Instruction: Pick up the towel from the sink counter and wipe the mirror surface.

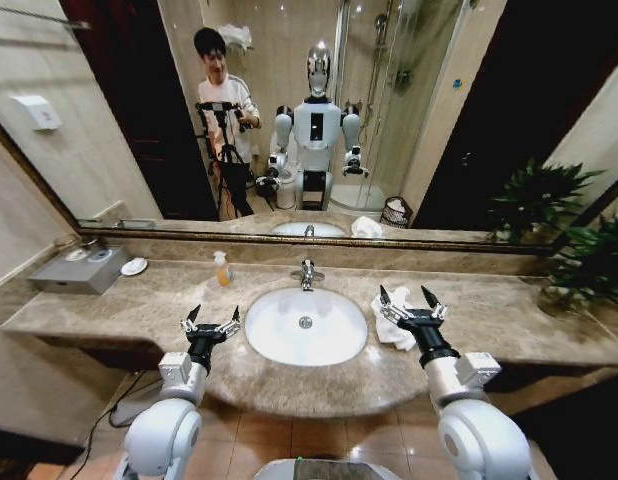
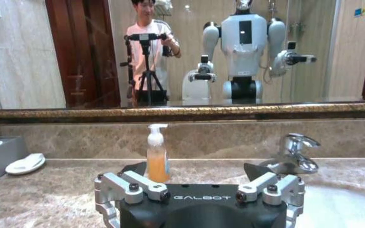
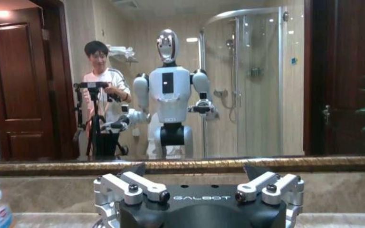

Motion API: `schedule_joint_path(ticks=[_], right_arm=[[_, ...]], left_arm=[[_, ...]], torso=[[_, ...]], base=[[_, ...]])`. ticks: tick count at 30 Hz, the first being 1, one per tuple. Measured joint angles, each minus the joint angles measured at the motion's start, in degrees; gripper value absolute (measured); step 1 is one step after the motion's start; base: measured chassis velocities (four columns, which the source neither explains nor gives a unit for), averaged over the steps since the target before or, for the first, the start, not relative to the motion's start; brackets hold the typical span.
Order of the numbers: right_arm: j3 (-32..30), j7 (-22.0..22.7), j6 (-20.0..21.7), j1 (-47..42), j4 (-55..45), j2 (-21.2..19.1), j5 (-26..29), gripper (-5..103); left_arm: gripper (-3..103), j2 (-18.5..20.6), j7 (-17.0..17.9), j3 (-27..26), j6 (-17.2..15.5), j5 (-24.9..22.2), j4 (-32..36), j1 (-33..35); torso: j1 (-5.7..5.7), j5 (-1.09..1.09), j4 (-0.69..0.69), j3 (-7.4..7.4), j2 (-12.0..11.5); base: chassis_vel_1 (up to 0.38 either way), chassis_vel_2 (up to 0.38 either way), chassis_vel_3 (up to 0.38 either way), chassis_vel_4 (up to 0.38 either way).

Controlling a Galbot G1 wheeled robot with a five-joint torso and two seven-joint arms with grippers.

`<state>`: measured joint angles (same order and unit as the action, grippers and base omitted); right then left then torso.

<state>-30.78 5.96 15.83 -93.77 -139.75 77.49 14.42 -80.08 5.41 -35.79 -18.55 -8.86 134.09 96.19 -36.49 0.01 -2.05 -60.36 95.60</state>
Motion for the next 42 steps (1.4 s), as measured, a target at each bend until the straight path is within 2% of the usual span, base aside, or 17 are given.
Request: schedule_joint_path(ticks=[17, 42], right_arm=[[1.34, -1.27, -1.59, -3.66, -0.68, 0.4, -2.28, 100], [1.37, -2.7, -6.11, -6.69, 1.68, 0.72, -3.36, 100]], left_arm=[[100, 0.0, 0.0, 0.0, 0.0, 0.0, 0.0, 0.0], [100, 0.0, 0.0, 0.0, 0.0, 0.0, 0.0, 0.0]], torso=[[-0.04, 0.0, 0.0, -0.01, -0.01], [0.01, -0.01, 0.0, 0.0, 0.0]], base=[[0.124, -0.126, -0.119, 0.128], [0.139, -0.145, -0.141, 0.147]])
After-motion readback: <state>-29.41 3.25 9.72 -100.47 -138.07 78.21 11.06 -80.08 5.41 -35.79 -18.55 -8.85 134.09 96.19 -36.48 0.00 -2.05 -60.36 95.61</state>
